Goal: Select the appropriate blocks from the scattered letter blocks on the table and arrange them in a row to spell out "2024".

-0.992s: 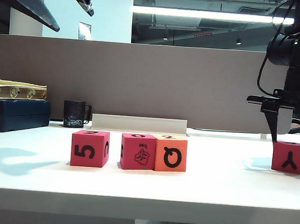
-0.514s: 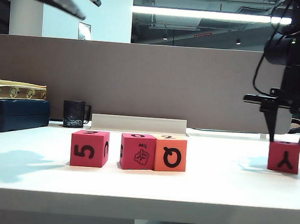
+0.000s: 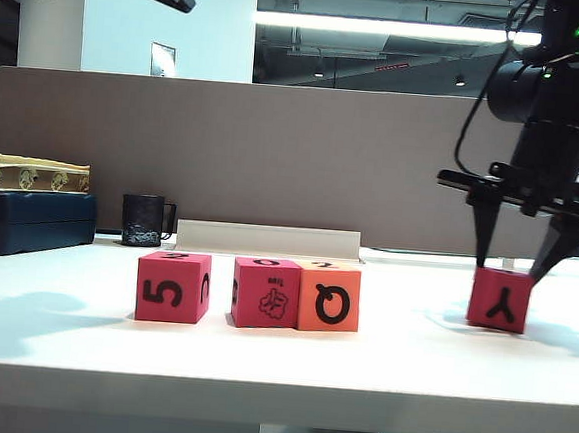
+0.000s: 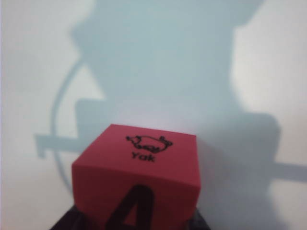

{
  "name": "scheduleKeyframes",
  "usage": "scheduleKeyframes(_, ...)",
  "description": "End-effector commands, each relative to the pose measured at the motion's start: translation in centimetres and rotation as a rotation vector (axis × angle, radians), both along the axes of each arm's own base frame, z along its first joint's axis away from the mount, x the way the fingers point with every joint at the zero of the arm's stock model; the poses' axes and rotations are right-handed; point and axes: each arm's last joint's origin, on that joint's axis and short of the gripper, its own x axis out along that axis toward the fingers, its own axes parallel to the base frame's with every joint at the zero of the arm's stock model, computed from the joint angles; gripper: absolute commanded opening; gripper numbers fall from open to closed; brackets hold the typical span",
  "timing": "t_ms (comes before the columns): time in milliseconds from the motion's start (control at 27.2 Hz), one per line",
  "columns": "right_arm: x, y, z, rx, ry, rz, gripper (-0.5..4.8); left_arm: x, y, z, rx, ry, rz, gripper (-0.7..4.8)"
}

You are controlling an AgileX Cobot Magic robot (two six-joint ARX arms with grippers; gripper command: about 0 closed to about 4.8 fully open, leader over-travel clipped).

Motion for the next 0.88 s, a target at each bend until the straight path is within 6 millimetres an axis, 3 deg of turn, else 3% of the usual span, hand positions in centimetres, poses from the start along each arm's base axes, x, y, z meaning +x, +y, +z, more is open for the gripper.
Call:
scheduleKeyframes(37, -0.2, 1.1, -0.2, 0.043, 0.014, 0.045, 1.96, -0.1, 0.0, 0.3, -0.011, -0.028, -0.017, -0.06)
scheduleKeyframes(882, -2.5, 8.2, -0.2, 0.069, 0.009, 0.356, 1.97, -0.1, 0.0, 0.3, -0.005, -0.021, -0.019, -0.06)
